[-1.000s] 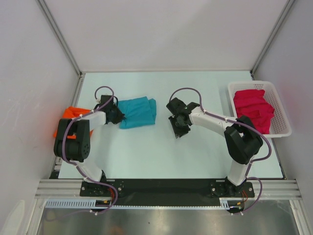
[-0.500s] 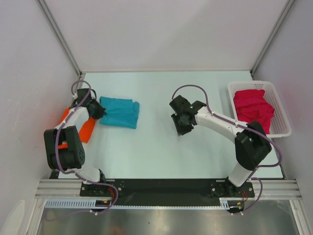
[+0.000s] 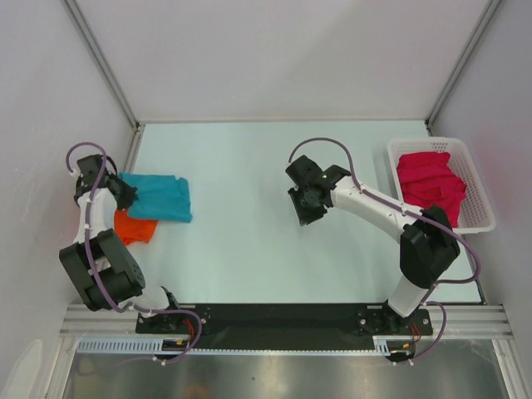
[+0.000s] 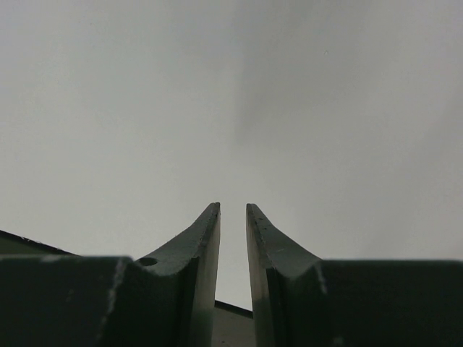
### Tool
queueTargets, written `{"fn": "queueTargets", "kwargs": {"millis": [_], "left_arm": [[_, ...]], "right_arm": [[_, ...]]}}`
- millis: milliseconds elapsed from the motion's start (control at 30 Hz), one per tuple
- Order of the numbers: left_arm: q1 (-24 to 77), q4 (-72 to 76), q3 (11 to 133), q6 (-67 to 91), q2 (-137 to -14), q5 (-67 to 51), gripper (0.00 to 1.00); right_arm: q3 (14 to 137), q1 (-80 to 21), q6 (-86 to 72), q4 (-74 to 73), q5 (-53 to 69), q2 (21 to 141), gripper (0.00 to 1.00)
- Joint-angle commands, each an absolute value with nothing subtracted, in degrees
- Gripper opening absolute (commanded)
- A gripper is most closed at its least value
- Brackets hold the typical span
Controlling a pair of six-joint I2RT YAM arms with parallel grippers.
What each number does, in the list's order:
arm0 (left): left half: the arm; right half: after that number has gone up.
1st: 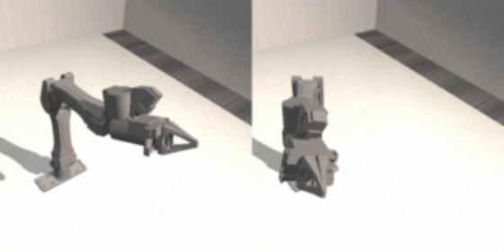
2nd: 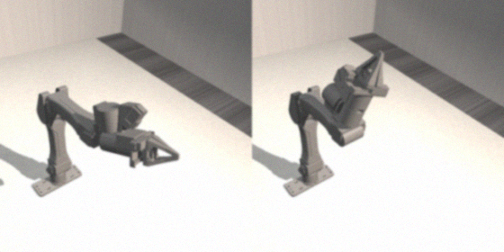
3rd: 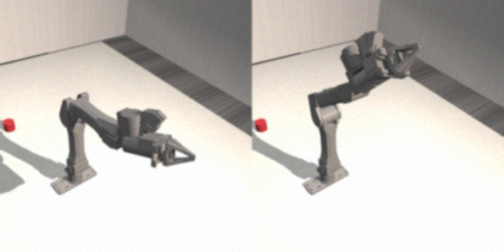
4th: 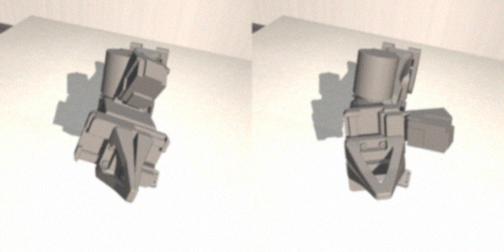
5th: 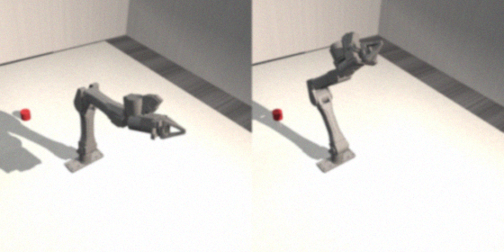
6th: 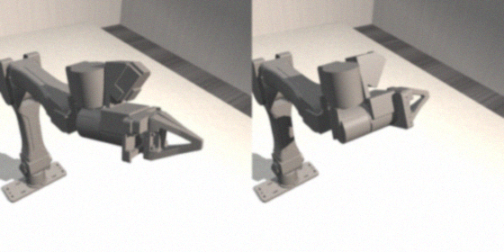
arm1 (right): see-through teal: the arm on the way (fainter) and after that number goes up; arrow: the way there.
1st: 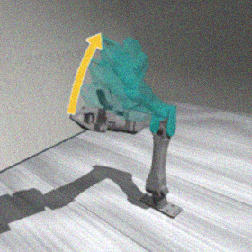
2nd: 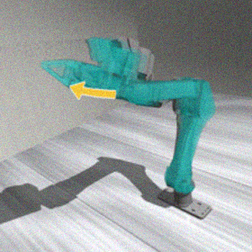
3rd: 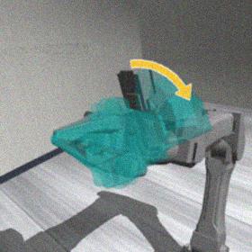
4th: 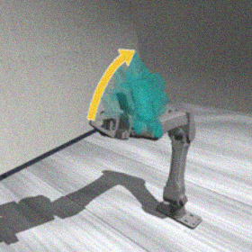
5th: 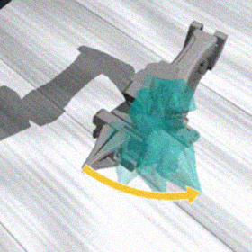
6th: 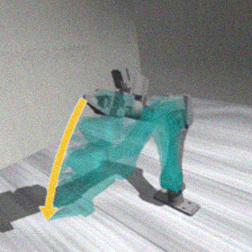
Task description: Fold and stack the t-shirts
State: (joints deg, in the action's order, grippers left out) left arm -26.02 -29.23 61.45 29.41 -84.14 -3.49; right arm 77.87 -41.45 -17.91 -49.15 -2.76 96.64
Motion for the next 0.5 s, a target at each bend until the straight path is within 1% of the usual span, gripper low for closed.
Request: {"fn": "queueTargets", "kwargs": {"millis": [0,267,467], "left_arm": [[-30.6,-30.6,64.3,26.7,-79.7,-5.4,0.0],[-34.8,-34.3,70.7,25.3,-80.1,-6.2,0.0],[-39.5,-35.0,70.7,24.3,-80.4,-8.8,0.0]], "right_arm": [[82.2,-42.1,-16.5,-50.7,-3.1,98.5,0.27],[86.0,-43.6,-16.6,-51.8,-3.2,101.2,0.26],[87.3,-43.9,-16.4,-52.2,-3.3,102.0,0.26]]}}
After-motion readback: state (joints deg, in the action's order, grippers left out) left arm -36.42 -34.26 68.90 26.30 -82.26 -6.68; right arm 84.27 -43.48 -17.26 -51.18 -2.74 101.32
